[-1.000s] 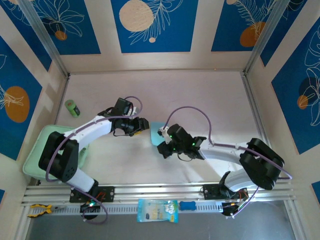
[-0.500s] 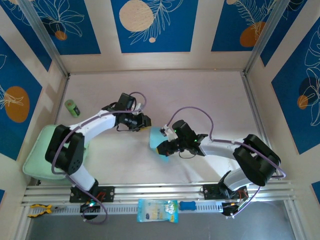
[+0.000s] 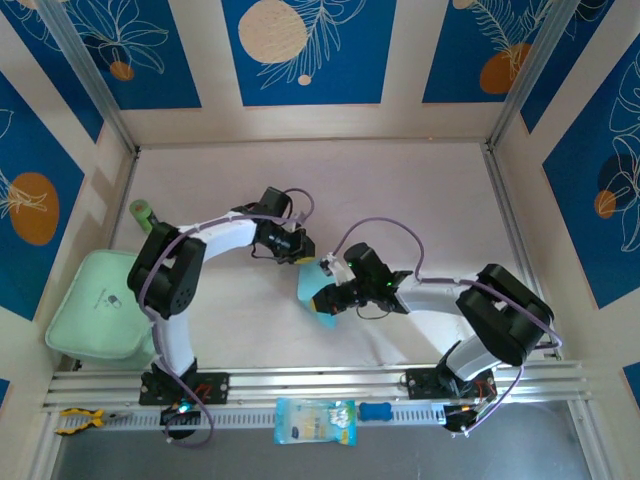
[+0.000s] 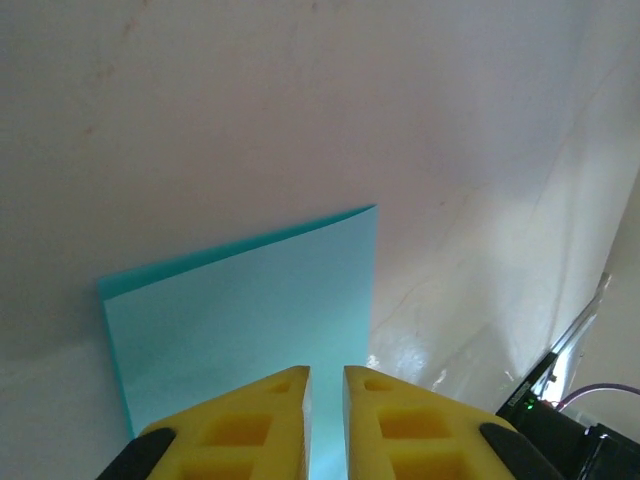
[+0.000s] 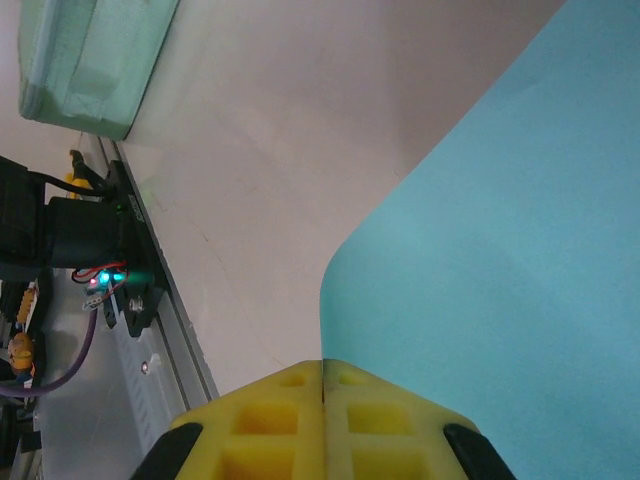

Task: Fold a paper plane with a square sheet of paper (pick it up from the middle)
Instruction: Third fold the triangle at the center of the table.

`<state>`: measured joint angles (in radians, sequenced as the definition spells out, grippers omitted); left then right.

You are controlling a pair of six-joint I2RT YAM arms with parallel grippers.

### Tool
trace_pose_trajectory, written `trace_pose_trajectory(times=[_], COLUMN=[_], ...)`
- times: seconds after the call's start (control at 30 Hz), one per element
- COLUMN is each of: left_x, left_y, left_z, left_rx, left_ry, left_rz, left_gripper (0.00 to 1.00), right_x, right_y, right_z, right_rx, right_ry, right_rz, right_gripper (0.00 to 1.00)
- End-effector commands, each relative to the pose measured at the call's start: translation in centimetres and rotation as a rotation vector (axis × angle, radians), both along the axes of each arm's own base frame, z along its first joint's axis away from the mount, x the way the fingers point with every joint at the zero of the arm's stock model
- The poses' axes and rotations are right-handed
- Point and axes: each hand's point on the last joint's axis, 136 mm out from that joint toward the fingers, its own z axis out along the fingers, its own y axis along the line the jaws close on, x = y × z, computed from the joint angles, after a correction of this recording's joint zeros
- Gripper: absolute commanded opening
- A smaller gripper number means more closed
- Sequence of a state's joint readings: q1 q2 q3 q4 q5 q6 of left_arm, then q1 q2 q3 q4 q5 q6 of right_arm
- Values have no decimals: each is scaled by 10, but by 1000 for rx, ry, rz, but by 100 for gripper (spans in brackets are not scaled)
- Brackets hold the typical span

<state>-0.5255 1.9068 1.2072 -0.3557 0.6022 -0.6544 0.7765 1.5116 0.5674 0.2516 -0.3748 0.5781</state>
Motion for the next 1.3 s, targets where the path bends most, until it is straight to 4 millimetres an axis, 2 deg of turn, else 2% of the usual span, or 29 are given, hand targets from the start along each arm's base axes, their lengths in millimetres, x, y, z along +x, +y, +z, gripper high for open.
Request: trace_pose_trajectory(times=[0.0, 0.37, 0.53, 1.27], left_x=[-5, -22, -22, -23], left_y=[-2, 13, 16, 15], left_z=[-10, -47, -49, -49], left_rx=[8, 85, 97, 100], left_ry=[9, 60, 55, 60], left_rz=[-37, -66, -75, -72], left_gripper=[15, 13, 13, 13], right_x=[1, 11, 17, 39], right_y=[3, -9, -18, -34], right_z=[1, -7, -17, -33], right_rx=[12, -47, -119, -282], right_ry=[18, 29, 32, -24], right_rz=[14, -27, -53, -121], right_gripper=[0, 0, 0, 0])
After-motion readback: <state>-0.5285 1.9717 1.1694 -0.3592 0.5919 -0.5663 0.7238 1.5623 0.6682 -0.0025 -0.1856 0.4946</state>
